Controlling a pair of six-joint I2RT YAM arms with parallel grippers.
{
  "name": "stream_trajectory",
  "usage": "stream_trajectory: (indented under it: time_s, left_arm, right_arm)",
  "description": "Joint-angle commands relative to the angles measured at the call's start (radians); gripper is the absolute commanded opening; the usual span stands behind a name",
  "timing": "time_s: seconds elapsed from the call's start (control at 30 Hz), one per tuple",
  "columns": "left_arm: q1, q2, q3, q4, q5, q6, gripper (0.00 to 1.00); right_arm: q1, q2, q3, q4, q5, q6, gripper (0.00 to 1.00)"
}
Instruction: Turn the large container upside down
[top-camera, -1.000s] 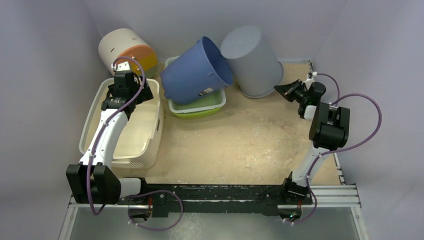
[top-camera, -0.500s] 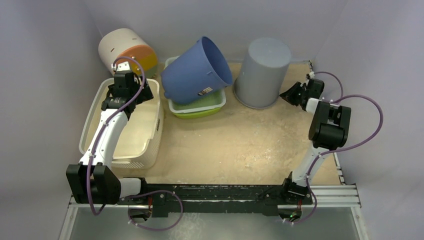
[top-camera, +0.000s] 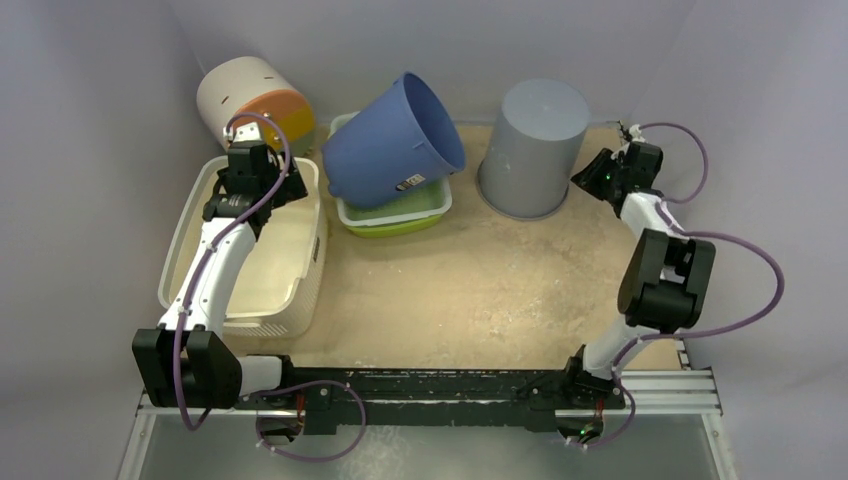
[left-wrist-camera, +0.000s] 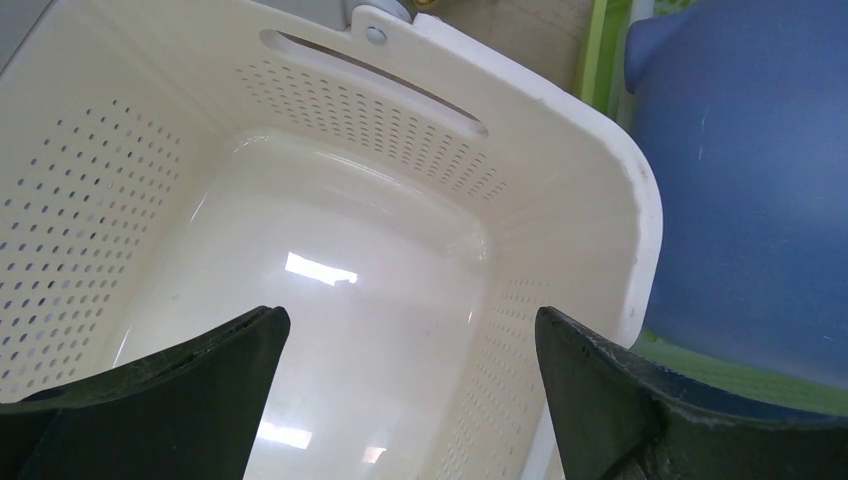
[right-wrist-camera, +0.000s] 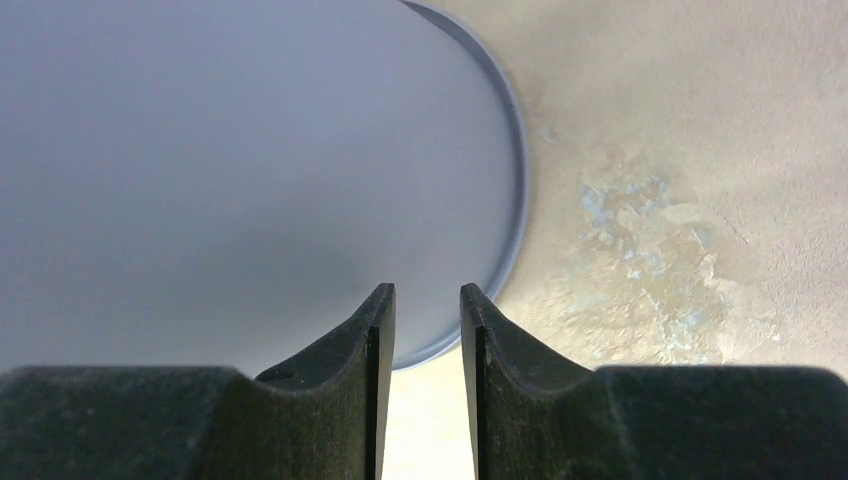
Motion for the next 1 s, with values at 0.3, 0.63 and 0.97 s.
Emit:
stream_trajectory:
  time_s: [0.3,0.63,0.97]
  left_arm:
    - [0.002,-0.032,0.010,0.054,0.023,0.010,0.95]
    - [0.002,-0.028,0.008,0.057,0.039,-0.005,0.95]
    - [0.002,-0.014,0.032,0.051,0.037,0.001,0.95]
  right_arm:
    - [0.420,-0.349,0.084,-0.178,0.214,-0.136,0.33]
    - [0.662,-0.262,0.348,-0.249,0.157,-0.310,0.36]
    - [0.787,-0.087,0.612,-0.287,-0.015,-0.474,0.43]
